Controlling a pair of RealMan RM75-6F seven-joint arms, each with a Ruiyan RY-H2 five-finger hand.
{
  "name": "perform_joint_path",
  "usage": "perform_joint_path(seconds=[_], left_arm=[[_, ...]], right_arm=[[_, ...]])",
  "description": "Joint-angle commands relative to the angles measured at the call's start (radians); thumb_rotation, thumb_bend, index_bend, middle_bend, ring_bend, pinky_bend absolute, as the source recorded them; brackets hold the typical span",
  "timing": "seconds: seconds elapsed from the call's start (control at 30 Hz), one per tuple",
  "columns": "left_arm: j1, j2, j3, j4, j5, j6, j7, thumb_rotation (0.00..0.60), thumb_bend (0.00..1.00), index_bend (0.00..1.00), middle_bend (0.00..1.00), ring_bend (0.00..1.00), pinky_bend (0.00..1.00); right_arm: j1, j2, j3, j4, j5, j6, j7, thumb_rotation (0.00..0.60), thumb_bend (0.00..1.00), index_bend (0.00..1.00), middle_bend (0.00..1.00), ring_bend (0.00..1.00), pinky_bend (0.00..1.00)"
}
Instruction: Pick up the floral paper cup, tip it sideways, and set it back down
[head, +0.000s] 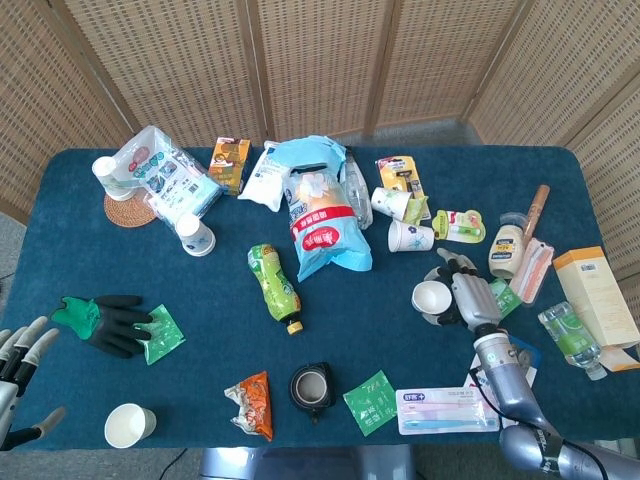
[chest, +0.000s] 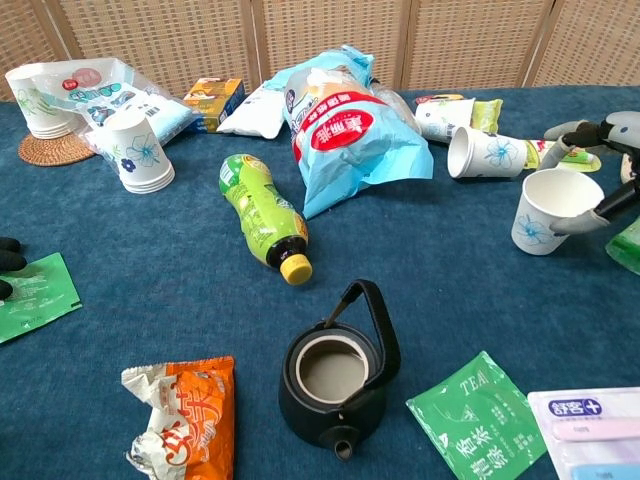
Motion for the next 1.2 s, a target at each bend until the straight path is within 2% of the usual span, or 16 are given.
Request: perform_joint_path(seconds=[0.03, 0.33, 0.63, 0.77, 0.9, 1.03, 1.2], left_arm=[[0.0, 0.0, 0.001, 0.0, 0.002, 0.001, 0.0, 0.6, 0.24, 0.0, 0.0, 0.0, 0.0], [0.004, 0.0, 0.002, 0.003, 0.01, 0.009, -0.006, 0.6, 0.24, 0.0, 0.0, 0.0, 0.0], [0.002, -0.002, 0.0, 0.004, 0.008, 0.007, -0.001, 0.6, 0.24, 0.0, 0.0, 0.0, 0.0], [0.002, 0.001, -0.001, 0.005, 0.005, 0.01, -0.008, 0.6, 0.24, 0.0, 0.0, 0.0, 0.0], [0.001, 0.004, -0.002, 0.006, 0.003, 0.011, -0.017, 0.6, 0.24, 0.0, 0.0, 0.0, 0.0], [-0.001, 0.004, 0.0, 0.007, 0.006, 0.006, -0.014, 0.6, 0.24, 0.0, 0.0, 0.0, 0.0], [0.0, 0.002, 0.001, 0.005, 0.007, 0.004, -0.008, 0.6, 0.24, 0.0, 0.0, 0.0, 0.0]], right_arm=[[-0.017, 0.006, -0.034, -0.017, -0.067, 0.063, -0.061, 0.6, 0.2, 0.38, 0.0, 0.0, 0.0], [-0.04, -0.025, -0.099, -0.007, -0.182, 0.19, -0.31, 0.6, 0.19, 0.39, 0.0, 0.0, 0.0], [-0.033, -0.086, -0.129, -0.01, -0.166, 0.177, -0.51, 0.6, 0.18, 0.38, 0.0, 0.0, 0.0], [-0.024, -0.113, -0.129, -0.005, -0.15, 0.152, -0.533, 0.6, 0.17, 0.36, 0.0, 0.0, 0.0], [-0.016, -0.11, -0.123, -0.03, -0.151, 0.134, -0.507, 0.6, 0.13, 0.29, 0.0, 0.0, 0.0], [-0.01, -0.09, -0.107, -0.065, -0.147, 0.12, -0.473, 0.6, 0.1, 0.13, 0.0, 0.0, 0.0], [-0.005, -0.06, -0.094, -0.087, -0.132, 0.106, -0.453, 0.6, 0.1, 0.12, 0.0, 0.0, 0.0]])
